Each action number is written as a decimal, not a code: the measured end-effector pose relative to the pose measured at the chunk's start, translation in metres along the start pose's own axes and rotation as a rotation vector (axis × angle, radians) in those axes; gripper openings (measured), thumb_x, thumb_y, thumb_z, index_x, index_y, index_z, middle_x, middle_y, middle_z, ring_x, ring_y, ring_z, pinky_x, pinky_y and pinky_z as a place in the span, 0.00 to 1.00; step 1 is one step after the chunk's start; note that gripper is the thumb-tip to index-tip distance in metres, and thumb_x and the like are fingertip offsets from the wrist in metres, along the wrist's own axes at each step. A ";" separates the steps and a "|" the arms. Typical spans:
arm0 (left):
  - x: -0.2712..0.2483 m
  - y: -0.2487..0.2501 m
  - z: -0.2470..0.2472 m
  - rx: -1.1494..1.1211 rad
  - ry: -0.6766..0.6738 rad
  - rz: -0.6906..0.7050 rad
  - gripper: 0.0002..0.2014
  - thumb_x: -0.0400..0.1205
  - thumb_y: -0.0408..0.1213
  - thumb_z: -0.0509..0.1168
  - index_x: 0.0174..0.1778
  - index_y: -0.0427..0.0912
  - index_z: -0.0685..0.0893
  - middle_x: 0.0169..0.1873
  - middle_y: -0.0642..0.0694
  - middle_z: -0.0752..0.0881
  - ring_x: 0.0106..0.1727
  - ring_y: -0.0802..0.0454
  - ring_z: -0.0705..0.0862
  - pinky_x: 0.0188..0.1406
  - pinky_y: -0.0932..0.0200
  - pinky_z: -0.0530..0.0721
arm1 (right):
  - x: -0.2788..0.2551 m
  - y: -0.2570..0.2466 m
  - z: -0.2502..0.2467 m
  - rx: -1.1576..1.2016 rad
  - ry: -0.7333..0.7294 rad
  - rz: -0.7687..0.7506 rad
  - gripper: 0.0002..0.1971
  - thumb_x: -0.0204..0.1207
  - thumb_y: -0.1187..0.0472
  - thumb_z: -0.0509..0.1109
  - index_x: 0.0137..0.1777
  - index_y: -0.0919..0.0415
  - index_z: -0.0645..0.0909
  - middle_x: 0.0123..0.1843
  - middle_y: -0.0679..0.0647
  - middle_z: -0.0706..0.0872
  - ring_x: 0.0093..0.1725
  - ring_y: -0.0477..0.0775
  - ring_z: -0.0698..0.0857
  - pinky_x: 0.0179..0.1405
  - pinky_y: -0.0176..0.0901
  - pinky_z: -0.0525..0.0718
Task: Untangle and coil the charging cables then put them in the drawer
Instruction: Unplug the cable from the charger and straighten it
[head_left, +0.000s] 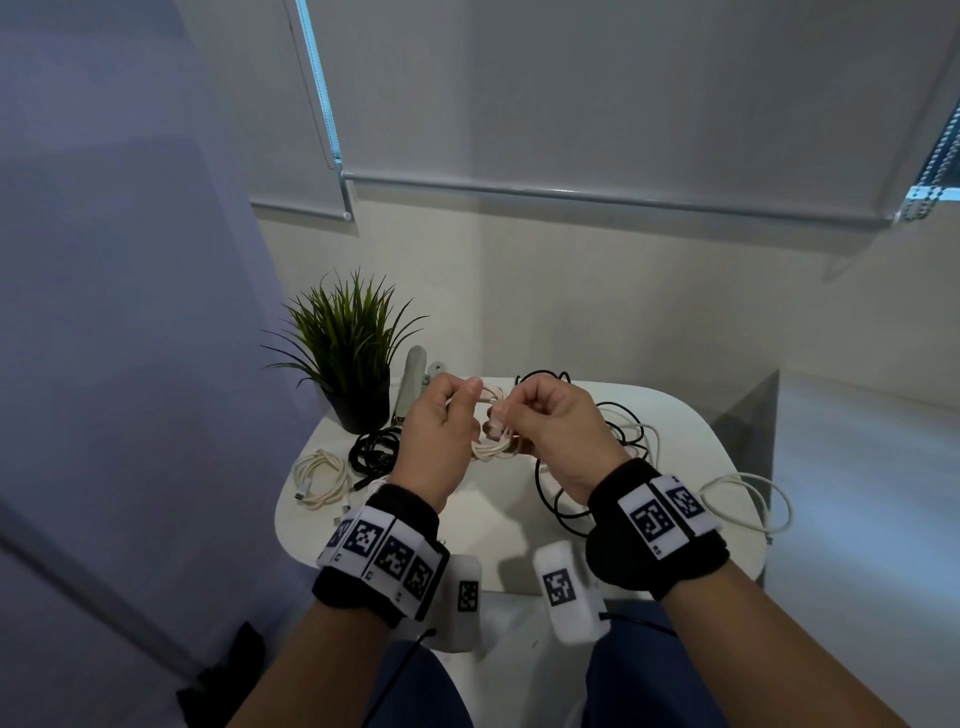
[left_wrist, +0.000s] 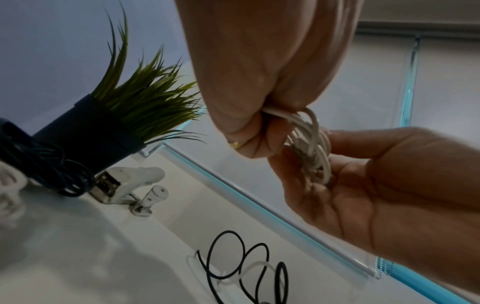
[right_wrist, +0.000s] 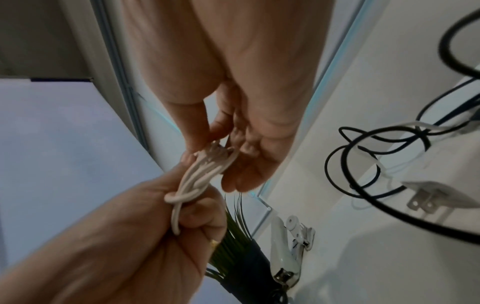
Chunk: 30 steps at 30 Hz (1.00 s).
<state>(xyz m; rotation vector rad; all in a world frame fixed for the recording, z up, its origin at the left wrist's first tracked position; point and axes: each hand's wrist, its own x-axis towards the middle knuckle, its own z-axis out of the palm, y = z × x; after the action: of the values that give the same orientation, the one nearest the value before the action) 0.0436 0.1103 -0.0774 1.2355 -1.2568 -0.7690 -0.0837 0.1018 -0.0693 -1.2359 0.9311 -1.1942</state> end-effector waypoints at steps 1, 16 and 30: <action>0.000 0.001 0.000 -0.011 -0.002 0.001 0.10 0.86 0.40 0.59 0.40 0.42 0.78 0.22 0.48 0.79 0.21 0.59 0.76 0.22 0.64 0.74 | 0.001 -0.001 -0.001 0.047 -0.014 0.036 0.09 0.75 0.72 0.71 0.35 0.63 0.77 0.33 0.62 0.83 0.39 0.63 0.81 0.43 0.56 0.83; 0.000 0.004 -0.002 -0.076 -0.076 -0.002 0.09 0.85 0.37 0.60 0.40 0.39 0.79 0.28 0.45 0.80 0.24 0.62 0.76 0.26 0.62 0.75 | 0.007 -0.010 -0.002 -0.178 -0.027 -0.053 0.15 0.72 0.78 0.68 0.37 0.57 0.74 0.32 0.57 0.78 0.30 0.49 0.83 0.28 0.40 0.75; 0.001 -0.016 -0.038 0.073 -0.114 -0.185 0.13 0.81 0.51 0.60 0.42 0.46 0.82 0.39 0.34 0.85 0.40 0.43 0.84 0.45 0.42 0.86 | 0.017 0.007 -0.001 -0.203 -0.066 0.227 0.06 0.72 0.73 0.72 0.43 0.63 0.80 0.35 0.57 0.88 0.29 0.47 0.81 0.29 0.36 0.75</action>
<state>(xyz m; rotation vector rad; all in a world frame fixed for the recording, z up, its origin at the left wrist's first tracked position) 0.0829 0.1155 -0.0880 1.3981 -1.2842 -0.9458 -0.0805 0.0846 -0.0750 -1.2821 1.1321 -0.8920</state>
